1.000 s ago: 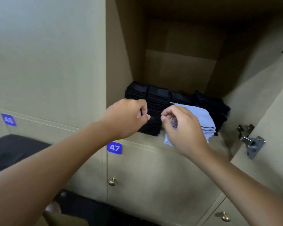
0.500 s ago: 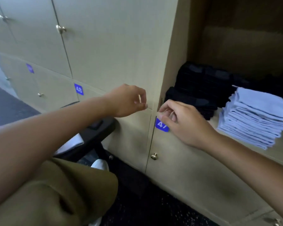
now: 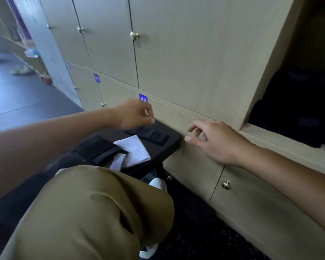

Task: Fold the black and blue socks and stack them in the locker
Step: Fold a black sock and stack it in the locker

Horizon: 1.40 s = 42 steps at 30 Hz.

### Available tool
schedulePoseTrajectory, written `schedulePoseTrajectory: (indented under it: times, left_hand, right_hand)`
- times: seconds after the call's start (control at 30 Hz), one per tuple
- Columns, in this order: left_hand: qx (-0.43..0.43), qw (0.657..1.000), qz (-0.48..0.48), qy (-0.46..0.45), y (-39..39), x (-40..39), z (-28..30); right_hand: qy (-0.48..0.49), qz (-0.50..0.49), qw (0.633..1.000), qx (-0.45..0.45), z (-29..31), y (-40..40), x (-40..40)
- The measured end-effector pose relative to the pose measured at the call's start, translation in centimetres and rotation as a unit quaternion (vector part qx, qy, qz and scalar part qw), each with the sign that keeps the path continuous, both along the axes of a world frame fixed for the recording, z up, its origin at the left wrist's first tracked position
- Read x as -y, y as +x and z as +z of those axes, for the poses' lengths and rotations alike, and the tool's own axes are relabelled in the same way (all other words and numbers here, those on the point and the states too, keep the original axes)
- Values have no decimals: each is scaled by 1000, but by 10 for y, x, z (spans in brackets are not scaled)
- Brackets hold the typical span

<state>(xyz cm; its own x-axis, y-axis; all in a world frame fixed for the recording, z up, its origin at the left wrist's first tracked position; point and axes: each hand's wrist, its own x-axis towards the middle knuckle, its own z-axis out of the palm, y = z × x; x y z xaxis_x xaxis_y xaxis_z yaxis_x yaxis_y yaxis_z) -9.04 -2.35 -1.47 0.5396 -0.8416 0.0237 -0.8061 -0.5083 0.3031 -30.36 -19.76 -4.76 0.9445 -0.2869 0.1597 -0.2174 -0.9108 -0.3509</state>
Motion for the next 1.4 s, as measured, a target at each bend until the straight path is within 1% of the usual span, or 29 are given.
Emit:
schedulePoseTrajectory:
  times: [0.1,0.2,0.33,0.43,0.57,0.7,0.83,0.93,1.03,1.13,1.27,1.4]
  left_hand:
    - [12,999,15,42,20,-25,-11]
    - [0,996,11,85,33,-45,-17]
    - [-90,985,-15,144,48,-74,-18]
    - [-144,971,-31,190,58,-92,-17]
    - [-168,958,-27,230,67,-107,-22]
    - [-188,955,-41,225,72,-109,-30]
    - [-196,957,-31,211,80,-106,-36]
    - [-192,959,-26,207,86,-104,-37]
    - [-191,961,-25,197,89,-104,-33]
    - [-184,964,-29,191,91,-105,-29]
    - [-186,963,-43,191,92,-108,-19]
    - [-182,965,-45,182,87,-112,0]
  right_hand:
    - [11,17,1000,-12,-8,20,-8]
    - [19,30,999,-23,-15,40,-17]
    - [25,29,999,-27,-26,67,-22]
    - [4,22,998,-50,-38,87,-21]
    - [-4,7,997,-72,-53,112,-17]
    - [-3,-27,995,-93,-65,131,-13]
    - [26,-59,991,-115,-76,144,-10]
    - [3,-68,989,-130,-81,150,-14]
    - [-2,-80,990,-119,-81,155,-17]
    - [24,-95,990,-101,-82,161,-19]
    - [51,-121,986,-100,-76,161,-22]
    - [101,-123,984,-78,-73,156,-23]
